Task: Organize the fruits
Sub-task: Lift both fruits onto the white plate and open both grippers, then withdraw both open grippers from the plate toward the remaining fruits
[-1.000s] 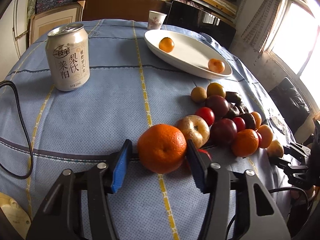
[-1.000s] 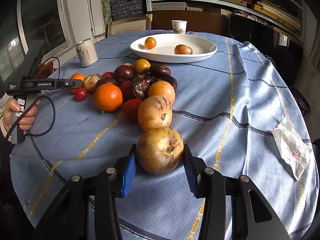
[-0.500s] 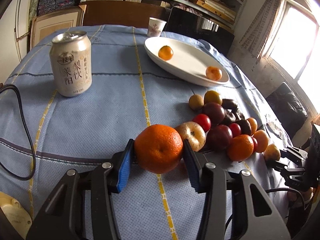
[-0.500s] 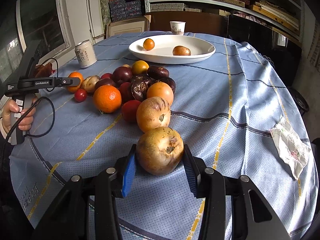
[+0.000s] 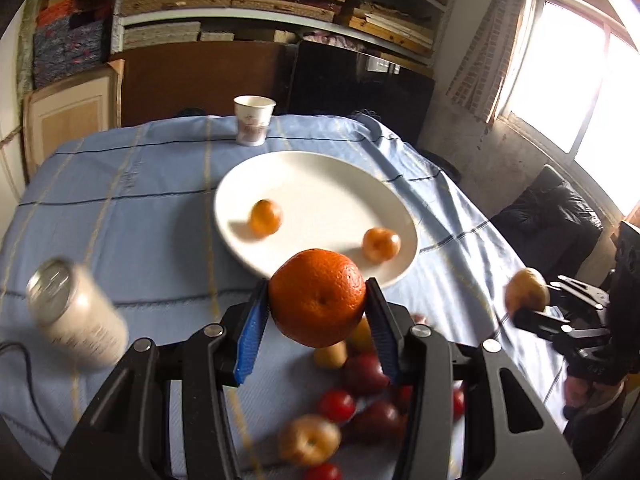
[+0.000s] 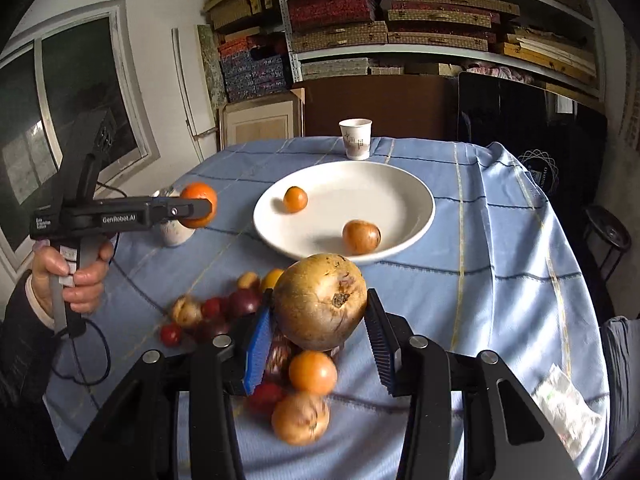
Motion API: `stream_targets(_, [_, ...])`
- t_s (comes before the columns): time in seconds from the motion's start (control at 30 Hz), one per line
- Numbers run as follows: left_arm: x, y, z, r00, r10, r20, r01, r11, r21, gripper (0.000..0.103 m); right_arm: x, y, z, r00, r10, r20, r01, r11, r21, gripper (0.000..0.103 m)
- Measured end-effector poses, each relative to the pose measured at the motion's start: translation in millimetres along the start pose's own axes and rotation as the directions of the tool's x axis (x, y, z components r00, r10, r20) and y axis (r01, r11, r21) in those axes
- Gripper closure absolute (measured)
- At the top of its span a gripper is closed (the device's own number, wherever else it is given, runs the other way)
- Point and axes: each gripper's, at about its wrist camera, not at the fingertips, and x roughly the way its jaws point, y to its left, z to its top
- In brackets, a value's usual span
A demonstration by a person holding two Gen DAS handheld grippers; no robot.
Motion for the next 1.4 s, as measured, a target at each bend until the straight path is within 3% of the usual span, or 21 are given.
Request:
stream_targets(0.2, [61.4, -4.2, 34.8, 0.997, -0.003, -0.079, 0.002, 1.0, -0.021, 0.056, 65.1, -4.6, 41.7, 0.998, 0.024, -0.056, -0.022, 0.999, 0.025, 0.058])
stream_targets(0.4, [97.8, 6.9, 38.9, 0.99, 0.016, -0.142, -0.023, 0.999, -0.043, 0.056, 117.2, -2.2, 53.3, 0.984, 0.069, -0.165, -0.063, 0.997, 0.037, 0.058])
stream_targets(0.57, [114.6, 10.3, 34.7, 0.981, 0.057, -0.184, -0.063, 0.998, -0.027, 0.056, 140.5, 3.4, 53.7, 0.975, 0.057, -0.217, -0.053, 0.998, 0.026, 0.058])
stream_targets(0.6, [116.9, 11.2, 34.1, 0.98, 0.068, -0.185, -0.074, 0.997, -0.028, 0.051, 143.3, 3.4, 52.6, 0.972, 0.061, -0.229, -0.056, 0.998, 0.028, 0.058])
stream_targets(0.67, [114.5, 11.8, 34.0, 0.979, 0.104, -0.176, -0.109, 0.994, -0.021, 0.031, 146.4, 3.8, 50.2, 0.964, 0.065, -0.256, -0.058, 0.998, 0.033, 0.057])
stream_targets(0.7, [107.8, 12.0, 34.5, 0.981, 0.125, -0.148, -0.13, 0.991, -0.025, 0.017, 144.8, 3.5, 49.1, 0.963, 0.069, -0.262, -0.06, 0.997, 0.042, 0.055])
stream_targets(0.73, [100.4, 12.5, 36.1, 0.983, 0.132, -0.125, -0.137, 0.99, -0.03, 0.012, 139.0, 3.6, 48.1, 0.965, 0.077, -0.25, -0.067, 0.997, 0.046, 0.046])
stream_targets(0.9, [34.4, 10.9, 21.9, 0.99, 0.138, -0.007, -0.138, 0.99, -0.04, 0.005, 82.5, 4.8, 35.9, 0.988, 0.106, -0.114, -0.107, 0.994, -0.002, 0.031])
stream_targets(1.07, [-29.4, 13.3, -27.1, 0.987, 0.127, 0.103, -0.121, 0.991, -0.056, 0.005, 28.4, 7.8, 5.1, 0.99, 0.114, -0.08, -0.123, 0.985, -0.119, 0.028])
stream_targets(1.13, [-40.3, 16.6, -46.0, 0.981, 0.151, 0.126, -0.14, 0.986, -0.087, 0.005, 19.3, 6.0, -9.7, 0.981, 0.167, -0.1, -0.179, 0.976, -0.122, 0.023])
stream_targets(1.23, [-43.7, 21.9, -72.4, 0.979, 0.159, 0.128, -0.144, 0.982, -0.12, 0.005, 12.5, 0.9, -28.1, 0.949, 0.276, -0.152, -0.295, 0.948, -0.117, 0.023])
stream_targets(1.4, [-45.4, 24.8, -95.7, 0.981, 0.167, 0.096, -0.152, 0.977, -0.147, 0.005, 2.2, -8.9, -51.6, 0.939, 0.29, -0.184, -0.313, 0.943, -0.111, 0.023])
